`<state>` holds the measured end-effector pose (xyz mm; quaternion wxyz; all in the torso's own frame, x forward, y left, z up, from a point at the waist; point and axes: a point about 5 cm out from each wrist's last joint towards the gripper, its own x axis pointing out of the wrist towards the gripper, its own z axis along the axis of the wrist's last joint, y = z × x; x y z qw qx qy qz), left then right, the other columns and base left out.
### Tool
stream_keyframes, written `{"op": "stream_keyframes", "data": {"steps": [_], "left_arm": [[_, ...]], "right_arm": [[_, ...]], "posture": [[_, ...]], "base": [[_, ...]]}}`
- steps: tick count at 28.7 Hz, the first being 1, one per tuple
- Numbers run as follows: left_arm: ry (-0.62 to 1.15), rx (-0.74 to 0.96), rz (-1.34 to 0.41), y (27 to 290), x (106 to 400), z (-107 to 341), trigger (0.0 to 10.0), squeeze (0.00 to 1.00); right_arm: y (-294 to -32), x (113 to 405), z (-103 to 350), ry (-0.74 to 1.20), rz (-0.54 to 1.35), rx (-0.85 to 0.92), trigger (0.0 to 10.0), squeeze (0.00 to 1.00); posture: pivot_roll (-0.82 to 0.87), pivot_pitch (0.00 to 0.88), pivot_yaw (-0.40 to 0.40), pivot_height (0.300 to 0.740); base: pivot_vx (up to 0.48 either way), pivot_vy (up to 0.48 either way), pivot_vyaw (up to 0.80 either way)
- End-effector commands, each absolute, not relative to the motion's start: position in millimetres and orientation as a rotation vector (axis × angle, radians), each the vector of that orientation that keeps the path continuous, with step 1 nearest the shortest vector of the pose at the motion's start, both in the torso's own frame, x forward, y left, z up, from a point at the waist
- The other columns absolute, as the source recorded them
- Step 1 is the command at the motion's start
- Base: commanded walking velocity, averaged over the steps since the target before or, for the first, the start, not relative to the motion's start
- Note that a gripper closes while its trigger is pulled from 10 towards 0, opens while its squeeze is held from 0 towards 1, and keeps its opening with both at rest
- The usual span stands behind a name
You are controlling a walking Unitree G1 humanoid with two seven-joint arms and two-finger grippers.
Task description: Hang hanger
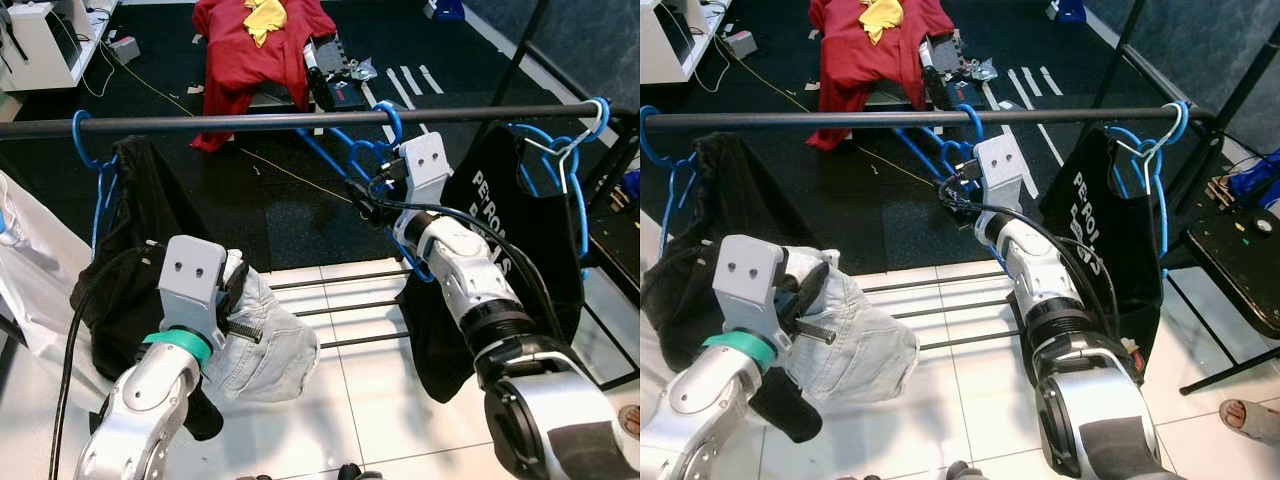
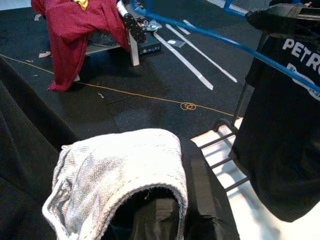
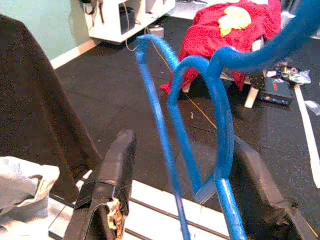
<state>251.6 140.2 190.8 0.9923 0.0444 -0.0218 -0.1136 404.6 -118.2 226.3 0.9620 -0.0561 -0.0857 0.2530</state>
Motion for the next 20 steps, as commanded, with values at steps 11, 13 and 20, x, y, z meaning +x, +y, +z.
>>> {"op": "stream_keyframes", "data": {"steps": [11,13,20], "left_arm": [[-0.054,0.09,-0.232,138.6,250.2,193.2,10.0,0.0],[-0.055,0.09,-0.23,138.5,250.2,193.6,10.0,0.0],[-0.055,0.087,-0.224,138.1,249.3,193.5,10.0,0.0]], "right_arm": [[-120.9,408.7,226.8,-0.169,0.483,-0.131,0.0,0.0],[-120.5,409.0,227.0,-0.169,0.492,-0.132,0.0,0.0],[-119.4,409.9,229.2,-0.172,0.494,-0.126,0.0,0.0]], "posture": [[0.02,0.109,0.031,0.74],[0.02,0.109,0.031,0.74],[0.02,0.111,0.025,0.74]], "base": [[0.0,0.0,0.0],[0.0,0.0,0.0],[0.0,0.0,0.0]]}}
